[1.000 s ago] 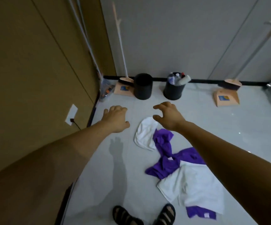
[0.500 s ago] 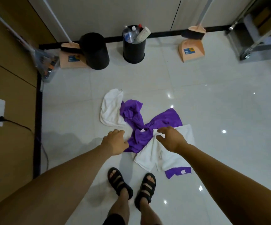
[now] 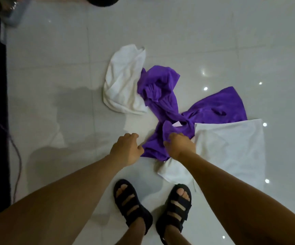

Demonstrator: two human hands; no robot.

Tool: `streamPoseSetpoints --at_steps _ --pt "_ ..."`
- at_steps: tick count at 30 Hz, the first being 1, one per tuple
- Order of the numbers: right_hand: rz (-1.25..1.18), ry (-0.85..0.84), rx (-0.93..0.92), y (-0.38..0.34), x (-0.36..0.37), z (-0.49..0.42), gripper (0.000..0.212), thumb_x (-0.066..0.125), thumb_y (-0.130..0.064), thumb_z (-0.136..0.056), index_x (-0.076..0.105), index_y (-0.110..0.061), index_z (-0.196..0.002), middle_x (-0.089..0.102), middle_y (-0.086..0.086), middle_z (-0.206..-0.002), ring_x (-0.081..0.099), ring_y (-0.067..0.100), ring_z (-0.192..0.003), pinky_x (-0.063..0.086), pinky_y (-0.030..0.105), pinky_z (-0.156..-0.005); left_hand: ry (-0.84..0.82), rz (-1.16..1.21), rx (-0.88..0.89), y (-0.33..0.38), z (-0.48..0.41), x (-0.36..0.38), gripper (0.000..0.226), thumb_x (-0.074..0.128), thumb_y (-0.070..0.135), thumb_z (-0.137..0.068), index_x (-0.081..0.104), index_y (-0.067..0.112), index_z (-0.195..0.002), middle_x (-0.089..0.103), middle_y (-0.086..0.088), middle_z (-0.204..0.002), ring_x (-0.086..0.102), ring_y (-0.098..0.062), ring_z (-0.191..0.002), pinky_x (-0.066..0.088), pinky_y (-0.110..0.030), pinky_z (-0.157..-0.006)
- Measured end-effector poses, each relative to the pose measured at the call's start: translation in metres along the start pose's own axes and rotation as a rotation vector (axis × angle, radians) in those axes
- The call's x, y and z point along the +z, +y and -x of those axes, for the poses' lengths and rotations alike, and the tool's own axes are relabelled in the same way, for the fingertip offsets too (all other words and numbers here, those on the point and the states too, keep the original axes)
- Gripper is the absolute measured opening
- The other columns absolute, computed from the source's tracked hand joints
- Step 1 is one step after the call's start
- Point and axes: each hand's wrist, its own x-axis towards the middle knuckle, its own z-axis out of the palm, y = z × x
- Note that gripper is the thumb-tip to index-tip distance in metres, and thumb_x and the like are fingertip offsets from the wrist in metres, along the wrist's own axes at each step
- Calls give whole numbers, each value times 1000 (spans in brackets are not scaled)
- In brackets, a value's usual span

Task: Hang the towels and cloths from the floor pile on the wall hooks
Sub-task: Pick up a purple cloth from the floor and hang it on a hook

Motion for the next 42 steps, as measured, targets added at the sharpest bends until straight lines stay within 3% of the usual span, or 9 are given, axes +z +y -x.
streamPoseSetpoints --at_steps 5,10,16,20,24,30,36,39,42 --pt "93 59 73 13 72 -83 61 54 -54 -89 43 -12 -133 44 13 -137 44 36 -125 44 46 -94 -2 57 -9 -50 -55 65 58 56 39 -90 40 16 -141 49 -9 -136 49 -27 -121 46 -40 -95" --pt "110 167 75 18 93 -104 34 46 -29 -94 51 -10 -122 49 14 -128 46 35 -119 43 43 -90 8 99 -32 -77 -54 79 49 56 36 -89 48 12 -131 53 -11 -127 52 -28 -114 46 -39 -89" --pt "-717 435 65 -5 18 -22 16 53 -18 -89 49 -12 -75 54 1 -71 53 27 -77 36 32 -71 -4 204 -49 -53 9 23 50 55 33 -90 45 13 -135 50 -11 -133 51 -28 -118 45 -37 -96" --pt "-1023 539 -72 -43 -87 67 20 51 -10 -91 43 -14 -73 45 -3 -67 42 13 -65 39 34 -67 20 290 -8 -18 72 -58 60 55 36 -90 36 18 -144 43 -8 -143 45 -26 -127 40 -35 -103" --pt "-1031 342 -302 -97 -186 161 8 57 -11 -92 56 -4 -88 59 -9 -66 55 3 -62 48 18 -61 68 421 93 17 141 -152 63 59 39 -89 35 22 -144 43 -4 -144 49 -22 -123 41 -33 -101" --pt "-883 -101 -575 -173 -297 293 6 68 -2 -85 68 -3 -90 68 11 -83 63 21 -78 51 34 -80 183 642 358 50 248 -290 79 72 26 -81 29 34 -147 36 12 -143 45 -10 -122 35 -11 -91" --pt "-720 -239 -804 -217 -357 393 14 66 -1 -86 69 0 -99 72 11 -89 69 18 -81 54 24 -76 192 675 425 57 349 -373 87 76 18 -77 27 43 -144 39 12 -147 37 -5 -129 42 -26 -95" --pt "-710 -274 -889 -229 -384 431 12 66 -8 -87 70 -8 -98 73 11 -94 70 21 -84 55 25 -75 138 764 388 59 398 -395 56 79 25 -74 57 31 -126 69 6 -113 66 -14 -101 57 -31 -80" --pt "-624 -262 -925 -238 -411 462 17 74 -24 -81 70 -14 -94 74 5 -90 69 18 -81 55 22 -71 189 762 293 63 447 -413 34 80 39 -72 71 22 -101 75 2 -93 72 -18 -86 59 -34 -76"
